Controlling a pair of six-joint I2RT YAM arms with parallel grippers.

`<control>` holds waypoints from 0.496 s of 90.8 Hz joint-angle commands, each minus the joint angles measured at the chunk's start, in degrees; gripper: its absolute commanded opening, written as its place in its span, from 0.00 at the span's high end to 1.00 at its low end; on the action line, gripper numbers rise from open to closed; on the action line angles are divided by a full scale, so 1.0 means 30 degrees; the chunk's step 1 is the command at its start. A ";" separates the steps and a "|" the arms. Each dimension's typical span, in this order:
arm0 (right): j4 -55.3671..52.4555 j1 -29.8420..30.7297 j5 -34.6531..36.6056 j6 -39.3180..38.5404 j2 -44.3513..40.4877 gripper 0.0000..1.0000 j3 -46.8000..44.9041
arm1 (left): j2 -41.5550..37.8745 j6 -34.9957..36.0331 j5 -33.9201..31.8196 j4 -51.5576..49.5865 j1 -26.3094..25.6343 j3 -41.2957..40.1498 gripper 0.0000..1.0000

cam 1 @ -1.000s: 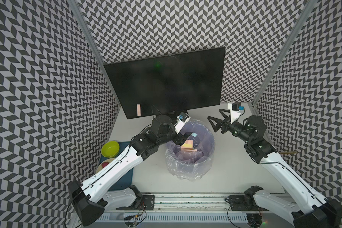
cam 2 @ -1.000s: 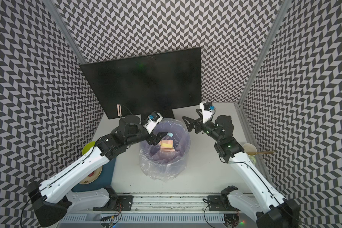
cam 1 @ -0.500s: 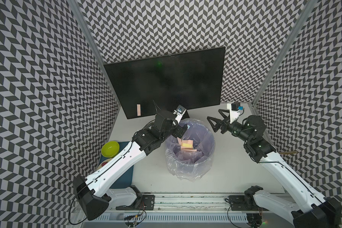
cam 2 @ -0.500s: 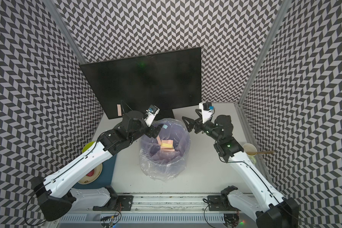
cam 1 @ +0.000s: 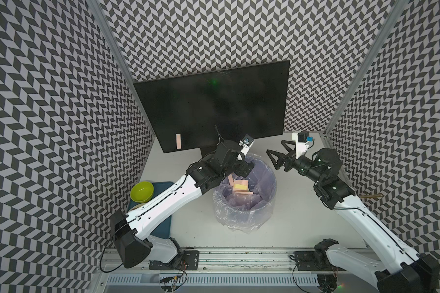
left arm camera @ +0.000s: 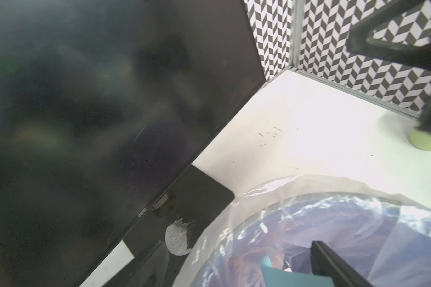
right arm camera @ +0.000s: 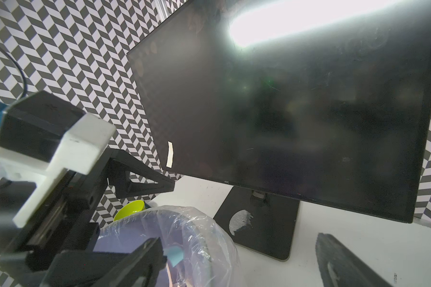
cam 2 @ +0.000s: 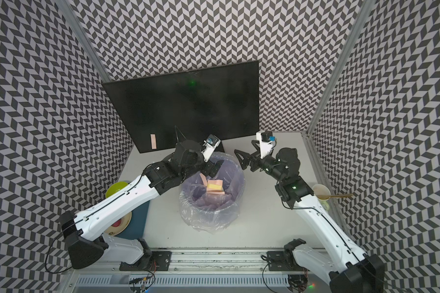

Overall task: Remove the sticky note from the monitor
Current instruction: Place the sticky note in the trash bin.

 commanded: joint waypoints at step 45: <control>0.0919 0.0083 0.0479 0.0011 -0.0484 0.01 -0.0153 | 0.0901 -0.0295 -0.1736 -0.0607 -0.0545 0.1919 0.00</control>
